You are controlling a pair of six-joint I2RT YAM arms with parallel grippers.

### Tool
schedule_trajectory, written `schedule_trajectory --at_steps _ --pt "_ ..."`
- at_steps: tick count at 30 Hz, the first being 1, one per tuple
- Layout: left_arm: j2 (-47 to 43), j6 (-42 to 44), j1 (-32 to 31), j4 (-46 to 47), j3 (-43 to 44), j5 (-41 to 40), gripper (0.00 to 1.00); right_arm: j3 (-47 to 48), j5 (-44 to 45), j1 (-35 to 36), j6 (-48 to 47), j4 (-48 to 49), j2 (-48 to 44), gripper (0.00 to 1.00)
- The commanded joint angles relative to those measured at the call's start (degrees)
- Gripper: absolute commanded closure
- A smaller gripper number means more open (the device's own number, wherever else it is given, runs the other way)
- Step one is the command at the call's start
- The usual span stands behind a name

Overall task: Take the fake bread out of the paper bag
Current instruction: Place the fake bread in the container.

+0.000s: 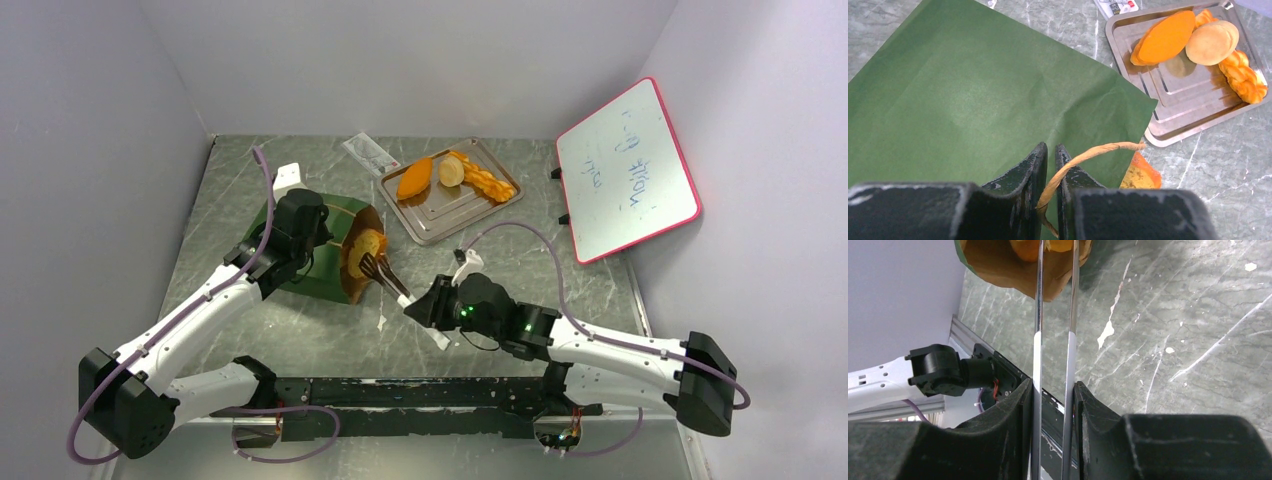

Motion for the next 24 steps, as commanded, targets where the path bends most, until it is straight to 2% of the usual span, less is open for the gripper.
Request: schedule_trajectory --at_steps 1,20,24 --pt "-0.2 -0.5 0.5 2.2 -0.5 0.4 0.93 2.3 3.1 0.3 -0.7 0.1 -2.9 0.78" --pt "-1.4 -0.6 0.6 1.9 -1.7 0.5 0.93 6.2 6.5 0.0 -2.5 -0.8 -1.9 0.78" --pt "-1.3 -1.0 0.6 2.4 -2.1 1.2 0.93 7.0 3.8 -0.5 -2.9 3.2 3.1 0.78"
